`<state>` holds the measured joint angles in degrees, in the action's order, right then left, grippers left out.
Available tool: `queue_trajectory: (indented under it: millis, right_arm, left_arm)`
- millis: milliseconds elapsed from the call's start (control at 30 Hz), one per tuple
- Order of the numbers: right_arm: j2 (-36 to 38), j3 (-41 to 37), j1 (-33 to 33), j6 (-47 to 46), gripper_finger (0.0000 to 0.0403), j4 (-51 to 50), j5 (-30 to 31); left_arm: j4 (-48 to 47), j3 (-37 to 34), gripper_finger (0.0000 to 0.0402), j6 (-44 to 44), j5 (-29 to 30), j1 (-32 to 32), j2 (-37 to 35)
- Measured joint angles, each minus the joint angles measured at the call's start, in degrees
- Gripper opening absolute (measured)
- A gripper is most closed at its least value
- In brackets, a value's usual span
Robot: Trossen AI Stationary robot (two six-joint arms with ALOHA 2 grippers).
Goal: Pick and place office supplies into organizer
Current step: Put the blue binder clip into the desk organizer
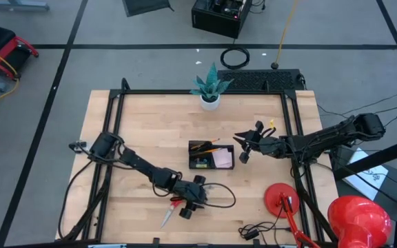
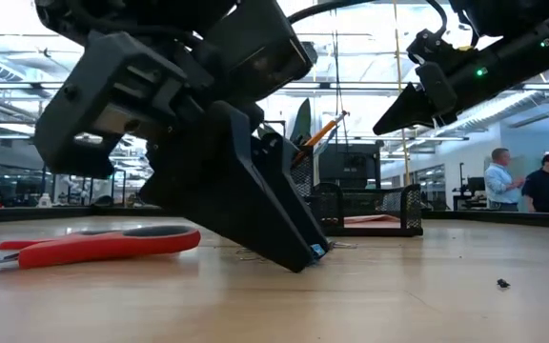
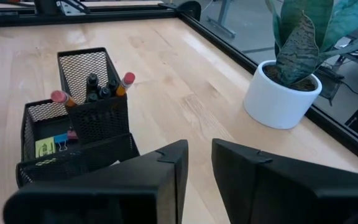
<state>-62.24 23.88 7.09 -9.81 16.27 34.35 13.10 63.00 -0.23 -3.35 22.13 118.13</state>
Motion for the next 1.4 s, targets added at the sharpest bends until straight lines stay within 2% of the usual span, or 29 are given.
queue_trajectory:
  millis: [300,633,967,1167,1300,1400]
  right_arm:
    - [0.00,0.00,0.00,-0.10,0.0066,0.12,-0.09]
    - [0.00,0.00,0.00,-0.01,0.0066,0.09,-0.10]
    - [0.00,0.00,0.00,0.01,0.0066,0.07,-0.11]
    - [0.00,0.00,0.00,0.01,0.0066,-0.14,-0.11]
    - [-0.02,0.00,0.00,0.01,0.0067,-0.39,-0.13]
    - [-0.02,0.00,0.04,0.01,0.0066,-0.61,-0.13]
  left_arm:
    - [0.37,0.02,0.0170,0.33,0.83,-0.37,0.43]
    - [0.57,0.02,0.0111,0.57,1.51,-0.44,0.54]
    - [3.76,-0.07,0.0068,6.38,1.58,0.13,0.80]
    - [9.09,-0.11,0.0070,10.68,1.78,1.23,-0.15]
    - [8.62,-0.09,0.0076,14.45,5.38,2.55,-3.54]
    - [4.92,-0.09,0.0077,16.48,11.99,3.78,-7.45]
